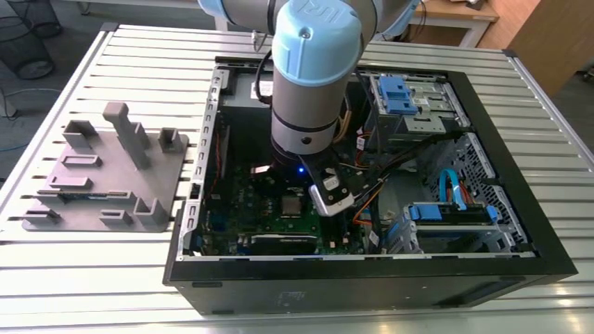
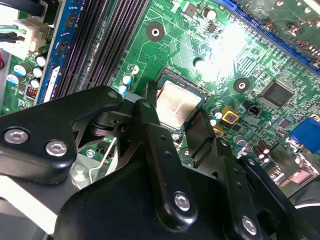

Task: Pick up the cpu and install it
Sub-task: 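Place the cpu into insertion slot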

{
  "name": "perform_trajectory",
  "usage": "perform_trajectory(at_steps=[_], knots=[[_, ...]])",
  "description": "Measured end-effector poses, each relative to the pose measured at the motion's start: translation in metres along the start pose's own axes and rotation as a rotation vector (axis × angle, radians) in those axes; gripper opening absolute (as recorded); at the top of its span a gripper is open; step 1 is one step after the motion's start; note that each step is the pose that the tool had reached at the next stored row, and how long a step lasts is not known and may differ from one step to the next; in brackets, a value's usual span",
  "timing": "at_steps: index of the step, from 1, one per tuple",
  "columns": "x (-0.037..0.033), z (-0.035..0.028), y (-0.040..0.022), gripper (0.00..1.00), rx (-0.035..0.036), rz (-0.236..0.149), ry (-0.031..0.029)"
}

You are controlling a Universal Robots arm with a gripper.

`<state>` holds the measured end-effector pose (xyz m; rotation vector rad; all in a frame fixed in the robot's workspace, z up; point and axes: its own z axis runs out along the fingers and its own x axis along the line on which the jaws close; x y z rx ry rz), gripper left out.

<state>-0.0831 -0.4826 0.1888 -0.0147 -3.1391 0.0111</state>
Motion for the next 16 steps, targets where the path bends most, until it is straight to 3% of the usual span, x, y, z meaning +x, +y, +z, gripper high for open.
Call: perform_trajectory(at_steps=[16], knots=[[0.0023,0.0007,-0.0030,0.47,0.0002,0.002,0.0001]])
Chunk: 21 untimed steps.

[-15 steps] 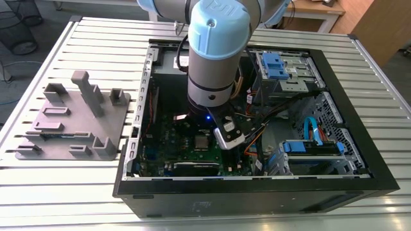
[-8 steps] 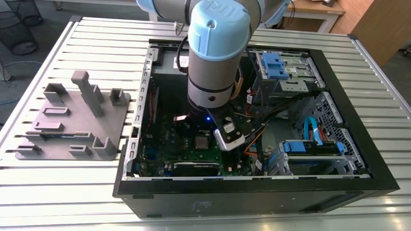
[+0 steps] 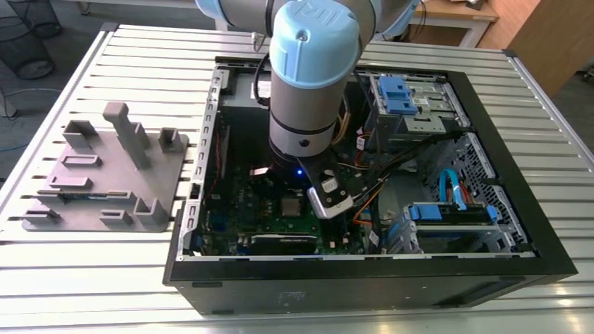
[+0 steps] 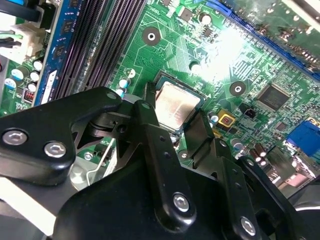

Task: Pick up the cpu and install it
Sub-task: 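Place the cpu into insertion slot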

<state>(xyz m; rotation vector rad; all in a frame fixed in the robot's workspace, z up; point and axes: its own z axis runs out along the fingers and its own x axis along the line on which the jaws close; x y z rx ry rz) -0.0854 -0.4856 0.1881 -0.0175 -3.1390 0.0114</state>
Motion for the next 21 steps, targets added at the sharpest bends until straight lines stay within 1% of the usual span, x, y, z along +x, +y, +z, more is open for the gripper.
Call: perform_trajectory(at_steps=[12,21], knots=[[-0.0003,0.0000,0.0017,0.47,0.0004,0.000,0.0000],[-0.0006,-0.0018,0.0018,0.47,0.0002,0.000,-0.0001]])
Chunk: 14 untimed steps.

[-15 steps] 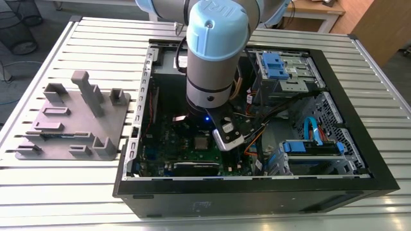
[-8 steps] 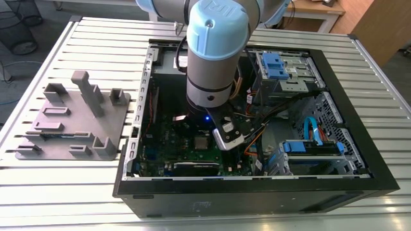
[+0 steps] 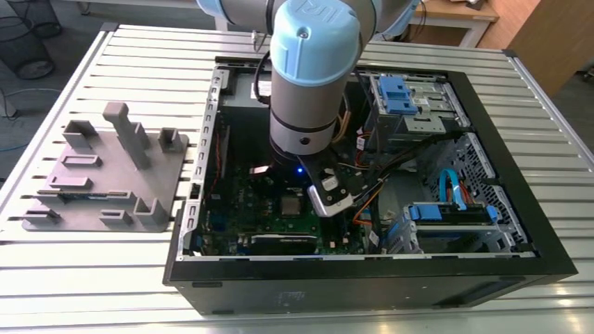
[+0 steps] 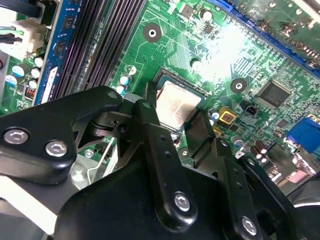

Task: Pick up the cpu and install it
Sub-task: 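Place the cpu into insertion slot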

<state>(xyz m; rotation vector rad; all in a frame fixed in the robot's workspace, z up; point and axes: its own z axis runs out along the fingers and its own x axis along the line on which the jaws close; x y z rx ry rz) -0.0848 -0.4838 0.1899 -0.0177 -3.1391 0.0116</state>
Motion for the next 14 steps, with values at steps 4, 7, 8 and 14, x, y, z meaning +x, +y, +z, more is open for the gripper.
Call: perform_trajectory(at_steps=[4,7,8,14], knots=[[-0.0006,-0.0003,0.0000,0.47,0.0001,0.000,0.0000],[-0.0007,-0.0009,0.0000,0.47,0.0001,0.000,0.0000],[-0.0007,-0.0009,0.0000,0.47,0.0000,0.000,0.0000],[-0.0011,-0.0011,-0.0005,0.47,0.0002,0.000,0.0001]])
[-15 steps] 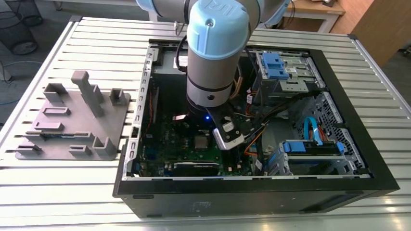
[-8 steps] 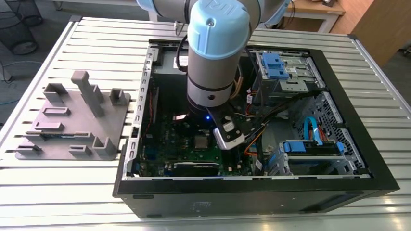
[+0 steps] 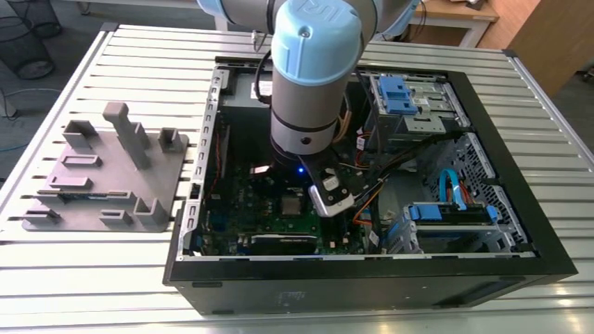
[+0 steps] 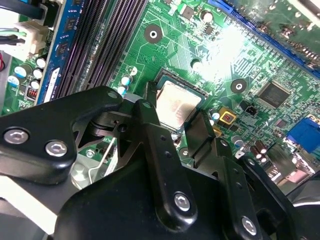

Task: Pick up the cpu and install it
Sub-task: 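Place the cpu into insertion slot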

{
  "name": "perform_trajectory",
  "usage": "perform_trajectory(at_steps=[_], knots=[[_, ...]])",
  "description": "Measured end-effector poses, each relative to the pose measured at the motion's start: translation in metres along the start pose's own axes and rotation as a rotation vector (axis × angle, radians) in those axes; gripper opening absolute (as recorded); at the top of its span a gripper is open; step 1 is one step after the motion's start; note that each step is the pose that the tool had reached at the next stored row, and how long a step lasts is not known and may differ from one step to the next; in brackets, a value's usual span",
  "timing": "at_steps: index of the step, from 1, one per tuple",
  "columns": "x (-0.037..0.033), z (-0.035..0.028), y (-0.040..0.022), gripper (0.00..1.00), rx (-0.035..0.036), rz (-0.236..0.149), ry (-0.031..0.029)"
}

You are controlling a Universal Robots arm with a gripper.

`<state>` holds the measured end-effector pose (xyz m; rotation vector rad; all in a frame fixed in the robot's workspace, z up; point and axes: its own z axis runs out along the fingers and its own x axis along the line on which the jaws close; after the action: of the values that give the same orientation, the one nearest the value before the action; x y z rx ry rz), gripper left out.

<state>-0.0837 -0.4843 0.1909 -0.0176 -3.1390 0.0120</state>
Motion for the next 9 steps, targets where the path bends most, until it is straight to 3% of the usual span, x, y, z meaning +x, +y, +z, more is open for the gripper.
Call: perform_trajectory(at_steps=[9], knots=[[-0.0001,0.0013,-0.0003,0.47,0.0001,0.000,0.0000]])
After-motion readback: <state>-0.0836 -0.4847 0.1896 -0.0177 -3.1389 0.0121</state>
